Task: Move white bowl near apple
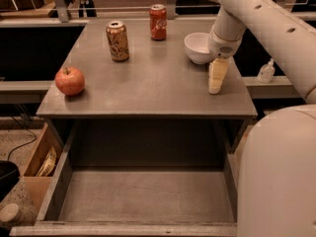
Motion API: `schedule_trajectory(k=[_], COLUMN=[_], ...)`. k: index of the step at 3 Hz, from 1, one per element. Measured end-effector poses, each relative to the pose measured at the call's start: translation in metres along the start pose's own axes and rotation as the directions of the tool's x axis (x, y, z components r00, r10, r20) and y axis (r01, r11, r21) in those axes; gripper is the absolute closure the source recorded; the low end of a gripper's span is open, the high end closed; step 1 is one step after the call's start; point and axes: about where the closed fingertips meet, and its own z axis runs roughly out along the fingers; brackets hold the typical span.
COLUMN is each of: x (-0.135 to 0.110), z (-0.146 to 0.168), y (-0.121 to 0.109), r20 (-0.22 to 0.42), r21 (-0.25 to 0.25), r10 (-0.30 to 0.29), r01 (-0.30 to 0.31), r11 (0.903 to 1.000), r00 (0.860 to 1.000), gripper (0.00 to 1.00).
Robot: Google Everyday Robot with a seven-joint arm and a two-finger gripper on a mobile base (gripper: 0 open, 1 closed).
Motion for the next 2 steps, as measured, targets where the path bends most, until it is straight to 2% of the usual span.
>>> schedule_trajectory(k=[2], x=[0.0001], z=[-0.0023], y=[-0.0017], r20=[-0.001], r21=[-0.002], r10=[0.001], r01=[-0.001], r11=[1.0], r00=[1.0], gripper=[0.64])
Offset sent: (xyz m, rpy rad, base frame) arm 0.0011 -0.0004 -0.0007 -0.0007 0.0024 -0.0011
